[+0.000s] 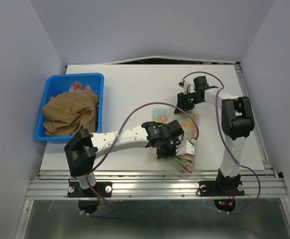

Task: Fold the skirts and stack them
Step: Fold the skirt

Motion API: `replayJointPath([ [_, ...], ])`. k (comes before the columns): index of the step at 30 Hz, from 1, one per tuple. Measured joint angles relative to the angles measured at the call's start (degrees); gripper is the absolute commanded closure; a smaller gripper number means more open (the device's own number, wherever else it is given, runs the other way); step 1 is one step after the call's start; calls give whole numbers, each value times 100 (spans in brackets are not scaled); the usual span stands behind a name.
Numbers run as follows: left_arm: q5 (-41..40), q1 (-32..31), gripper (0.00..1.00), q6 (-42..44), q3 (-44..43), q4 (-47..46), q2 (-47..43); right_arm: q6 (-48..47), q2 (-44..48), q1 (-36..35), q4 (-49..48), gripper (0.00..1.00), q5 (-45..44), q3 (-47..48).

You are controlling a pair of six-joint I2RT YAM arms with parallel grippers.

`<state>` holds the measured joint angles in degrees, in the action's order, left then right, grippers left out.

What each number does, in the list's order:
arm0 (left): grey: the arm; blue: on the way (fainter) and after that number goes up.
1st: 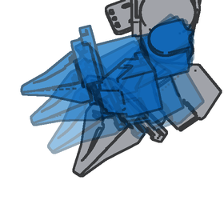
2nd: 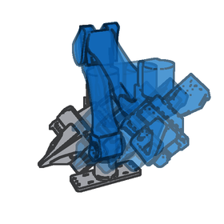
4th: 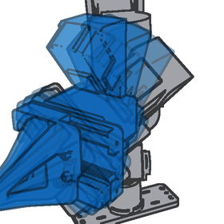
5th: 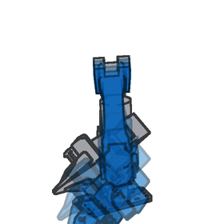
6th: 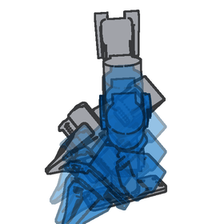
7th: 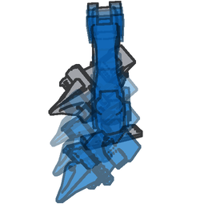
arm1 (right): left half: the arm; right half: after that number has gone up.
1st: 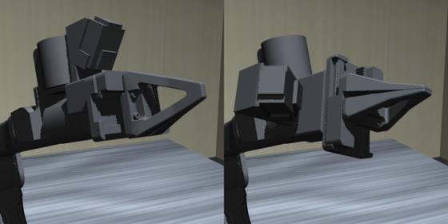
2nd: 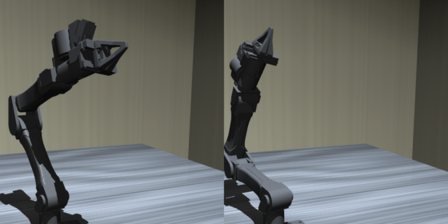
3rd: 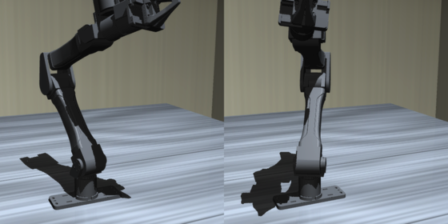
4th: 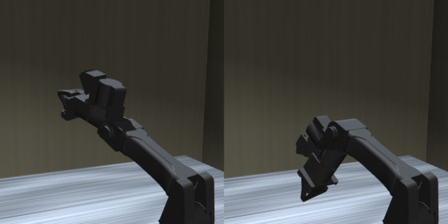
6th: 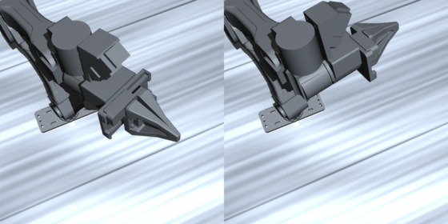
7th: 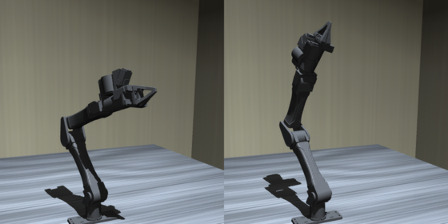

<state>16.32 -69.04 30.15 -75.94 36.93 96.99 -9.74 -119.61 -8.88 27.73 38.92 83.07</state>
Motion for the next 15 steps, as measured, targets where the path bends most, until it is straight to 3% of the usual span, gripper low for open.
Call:
replayJointPath([
  [8, 149, 476, 98, 247, -1117, 568, 20, -297, 339, -393, 13, 65, 426, -706],
  [15, 98, 752, 97, 490, -1541, 761, 234, -358, 487, -748, 22, 66, 721, -1047],
])
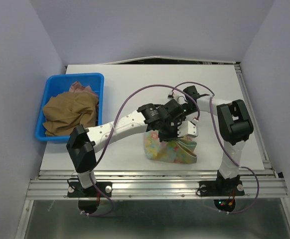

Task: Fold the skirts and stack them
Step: Fold the skirt

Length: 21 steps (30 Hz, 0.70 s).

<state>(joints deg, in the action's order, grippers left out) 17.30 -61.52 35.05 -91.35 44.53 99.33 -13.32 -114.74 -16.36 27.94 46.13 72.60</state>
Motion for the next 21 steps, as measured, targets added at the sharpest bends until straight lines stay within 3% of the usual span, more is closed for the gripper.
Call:
replayJointPath([
  [14, -229, 723, 91, 490, -94, -118, 651, -46, 39, -101, 20, 67, 184, -122],
  [21, -422, 916, 79, 629, -66, -535, 852, -103, 37, -101, 63, 67, 210, -122],
])
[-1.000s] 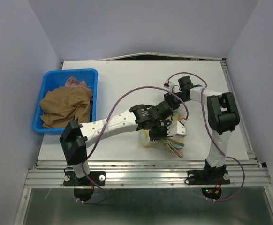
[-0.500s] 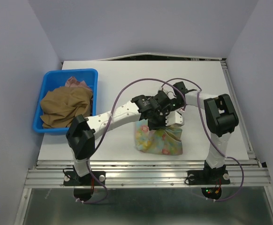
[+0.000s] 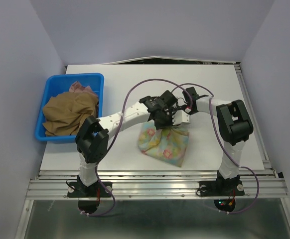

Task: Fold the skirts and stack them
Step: Fold the skirt

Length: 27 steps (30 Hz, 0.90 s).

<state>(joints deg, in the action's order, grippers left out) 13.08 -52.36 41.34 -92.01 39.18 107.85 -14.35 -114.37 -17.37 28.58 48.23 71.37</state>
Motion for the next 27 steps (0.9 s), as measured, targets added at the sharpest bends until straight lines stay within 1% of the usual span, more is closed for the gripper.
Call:
replayJointPath([
  [1, -50, 11, 77, 17, 50, -116, 4, -9, -2, 0, 7, 67, 4, 0],
  [2, -101, 31, 71, 33, 90, -188, 7, -20, -4, 0, 13, 67, 13, 0],
  [3, -140, 37, 67, 52, 129, -267, 7, -33, -9, 0, 24, 67, 31, 0],
  [7, -378, 72, 57, 129, 293, -647, 9, -48, -20, 0, 63, 66, 66, 0],
  [8, -435, 74, 48, 131, 304, -706, 7, -48, -26, 0, 72, 66, 76, 0],
  [13, -533, 146, 46, 66, 304, -807, -42, -68, -31, 0, 98, 66, 87, 0],
  [16, -503, 267, 46, -168, 361, -822, -297, -70, -35, 0, 101, 66, 63, 4],
  [18, -485, 372, 46, -442, 603, -892, -704, -70, -44, -2, 111, 65, -7, 22],
  [23, -402, 507, 46, -1113, 1742, -1211, -1958, -46, -44, -24, 210, 63, -225, 127],
  [25, -337, 490, 46, -1307, 2146, -1327, -2197, -46, -44, -37, 273, 63, -297, 245],
  [27, -278, 479, 45, -1460, 2465, -1381, -2205, -57, -44, -37, 278, 62, -420, 332],
])
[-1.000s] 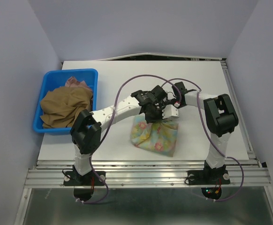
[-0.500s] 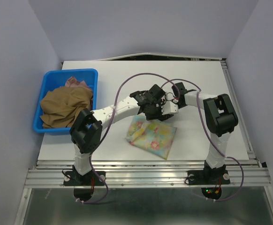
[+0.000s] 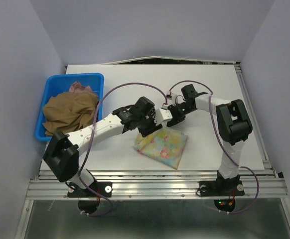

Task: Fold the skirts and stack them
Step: Fold the skirt

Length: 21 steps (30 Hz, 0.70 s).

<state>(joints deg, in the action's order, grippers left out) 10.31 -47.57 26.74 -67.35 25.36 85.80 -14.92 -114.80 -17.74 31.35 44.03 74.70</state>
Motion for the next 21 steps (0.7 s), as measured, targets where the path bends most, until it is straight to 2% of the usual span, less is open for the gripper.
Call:
replayJointPath([
  [3, 55, -4, 45, -179, 297, -74, 184, -26, 0, 0, 59, 62, -125, 114],
  [11, 354, -4, 44, -468, 317, -490, 673, -39, -39, 0, 177, 62, -225, 155],
  [12, 382, -2, 47, -507, 315, -566, 745, -42, -44, 0, 188, 62, -223, 166],
  [15, 404, 39, 62, -662, 315, -772, 986, -79, -46, 0, 210, 62, -225, 168],
  [16, 382, 59, 69, -717, 313, -813, 1086, -90, -46, 0, 219, 62, -225, 170],
  [17, 372, 79, 82, -774, 310, -852, 1169, -103, -46, 0, 229, 63, -227, 173],
  [21, 321, 350, 100, -1045, 304, -1008, 1554, -164, -46, 0, 254, 63, -251, 175],
])
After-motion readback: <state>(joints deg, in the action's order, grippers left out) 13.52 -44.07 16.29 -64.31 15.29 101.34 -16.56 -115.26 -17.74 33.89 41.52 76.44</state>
